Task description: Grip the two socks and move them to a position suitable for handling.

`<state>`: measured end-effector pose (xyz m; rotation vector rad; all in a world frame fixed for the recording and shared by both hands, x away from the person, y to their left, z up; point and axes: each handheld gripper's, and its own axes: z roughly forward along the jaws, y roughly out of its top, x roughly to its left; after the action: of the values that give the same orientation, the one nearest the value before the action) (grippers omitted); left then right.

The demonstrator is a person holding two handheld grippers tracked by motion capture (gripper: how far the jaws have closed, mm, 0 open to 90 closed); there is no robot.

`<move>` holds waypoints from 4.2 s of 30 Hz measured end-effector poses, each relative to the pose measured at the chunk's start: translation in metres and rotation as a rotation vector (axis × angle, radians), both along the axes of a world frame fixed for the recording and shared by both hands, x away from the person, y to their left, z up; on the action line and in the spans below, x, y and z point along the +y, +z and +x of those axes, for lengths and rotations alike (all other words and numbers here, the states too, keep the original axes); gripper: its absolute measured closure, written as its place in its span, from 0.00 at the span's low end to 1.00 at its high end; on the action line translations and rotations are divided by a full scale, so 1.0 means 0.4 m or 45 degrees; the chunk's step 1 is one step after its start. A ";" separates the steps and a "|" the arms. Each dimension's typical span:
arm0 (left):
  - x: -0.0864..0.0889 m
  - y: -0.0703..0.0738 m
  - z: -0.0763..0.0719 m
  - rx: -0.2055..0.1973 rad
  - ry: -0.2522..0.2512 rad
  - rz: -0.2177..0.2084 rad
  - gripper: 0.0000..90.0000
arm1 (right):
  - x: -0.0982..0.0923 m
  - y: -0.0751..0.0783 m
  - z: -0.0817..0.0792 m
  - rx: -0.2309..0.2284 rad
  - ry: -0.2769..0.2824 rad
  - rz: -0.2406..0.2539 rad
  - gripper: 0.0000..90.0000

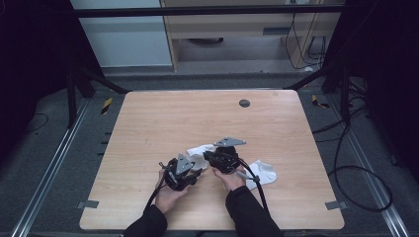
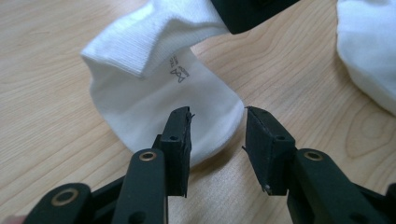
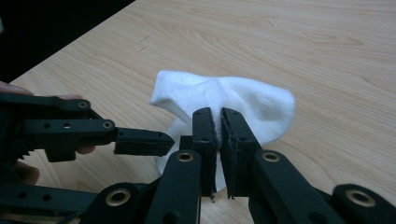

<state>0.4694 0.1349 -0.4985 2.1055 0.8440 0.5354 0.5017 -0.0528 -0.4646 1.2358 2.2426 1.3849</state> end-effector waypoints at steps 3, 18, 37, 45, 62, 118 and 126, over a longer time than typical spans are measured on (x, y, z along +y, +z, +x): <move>-0.003 -0.012 0.006 0.023 -0.006 0.052 0.75 | 0.001 -0.002 0.001 0.004 -0.001 0.007 0.94; 0.034 0.025 -0.036 0.089 -0.174 0.076 0.99 | 0.002 0.005 0.001 -0.016 -0.071 0.057 0.94; 0.108 0.028 -0.068 0.146 -0.222 0.127 0.95 | -0.006 -0.004 0.006 -0.129 -0.120 -0.012 0.72; 0.135 0.035 -0.073 0.155 -0.109 0.075 0.67 | -0.013 -0.002 0.012 -0.138 -0.073 -0.052 0.59; 0.131 0.026 -0.063 0.215 0.283 -0.059 0.60 | 0.038 -0.008 0.084 -0.143 -0.015 -0.163 0.61; 0.174 0.049 0.025 0.223 0.325 0.073 0.95 | 0.006 -0.089 -0.076 0.055 0.030 -0.202 0.97; 0.213 0.076 0.017 0.161 0.403 -0.055 0.67 | -0.005 -0.087 -0.086 0.039 0.039 -0.170 0.85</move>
<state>0.4762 0.2202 -0.4683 1.9933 1.2628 0.5449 0.4673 -0.0547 -0.4993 1.1915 2.3414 1.2119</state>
